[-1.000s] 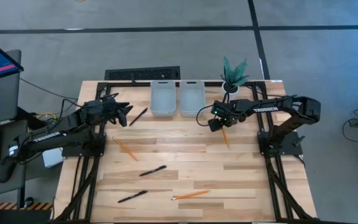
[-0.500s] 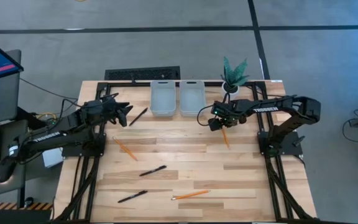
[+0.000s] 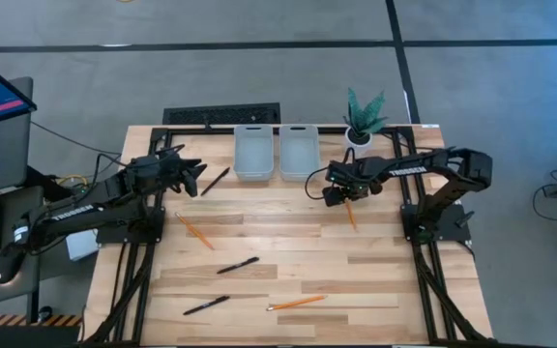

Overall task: Sort pens & pencils
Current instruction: Put the top right orange pencil into the right gray bin

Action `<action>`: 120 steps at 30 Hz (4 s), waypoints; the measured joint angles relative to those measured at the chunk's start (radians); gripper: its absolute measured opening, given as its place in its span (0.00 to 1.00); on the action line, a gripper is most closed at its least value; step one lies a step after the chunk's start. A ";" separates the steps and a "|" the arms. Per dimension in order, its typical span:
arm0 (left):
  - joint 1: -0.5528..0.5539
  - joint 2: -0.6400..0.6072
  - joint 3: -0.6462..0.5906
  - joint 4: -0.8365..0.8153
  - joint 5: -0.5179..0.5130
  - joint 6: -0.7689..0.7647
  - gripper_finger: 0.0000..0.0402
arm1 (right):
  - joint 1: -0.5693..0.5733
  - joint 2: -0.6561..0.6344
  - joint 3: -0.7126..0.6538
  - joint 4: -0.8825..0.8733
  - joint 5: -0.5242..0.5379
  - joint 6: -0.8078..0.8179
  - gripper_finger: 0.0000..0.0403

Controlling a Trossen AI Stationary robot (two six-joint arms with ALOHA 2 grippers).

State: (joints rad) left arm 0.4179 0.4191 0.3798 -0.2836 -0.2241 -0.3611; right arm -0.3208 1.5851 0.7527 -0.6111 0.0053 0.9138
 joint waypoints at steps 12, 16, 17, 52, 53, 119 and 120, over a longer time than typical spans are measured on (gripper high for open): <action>0.000 0.000 0.000 0.000 0.000 0.001 0.33 | -0.002 0.001 -0.002 -0.022 0.005 0.002 0.40; 0.000 0.000 0.000 0.000 0.000 0.001 0.33 | -0.002 0.001 -0.003 -0.026 0.007 0.002 0.28; 0.000 0.000 0.000 0.000 0.000 0.001 0.33 | -0.002 0.001 -0.003 -0.024 0.006 0.002 0.26; 0.000 0.000 0.000 -0.026 -0.001 0.002 0.33 | 0.002 0.009 0.231 -0.172 -0.059 -0.132 0.13; 0.000 0.000 0.000 -0.026 -0.001 0.002 0.33 | 0.002 0.009 0.253 -0.195 -0.061 -0.134 0.13; 0.000 0.000 0.000 -0.072 -0.027 0.013 0.33 | -0.218 0.225 0.483 0.253 -0.029 -0.520 0.13; 0.000 0.000 0.000 -0.072 -0.027 0.013 0.33 | -0.218 0.225 0.482 0.253 -0.034 -0.520 0.13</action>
State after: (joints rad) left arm 0.4175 0.4188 0.3801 -0.3553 -0.2512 -0.3477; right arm -0.5390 1.8099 1.2350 -0.3580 -0.0283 0.3940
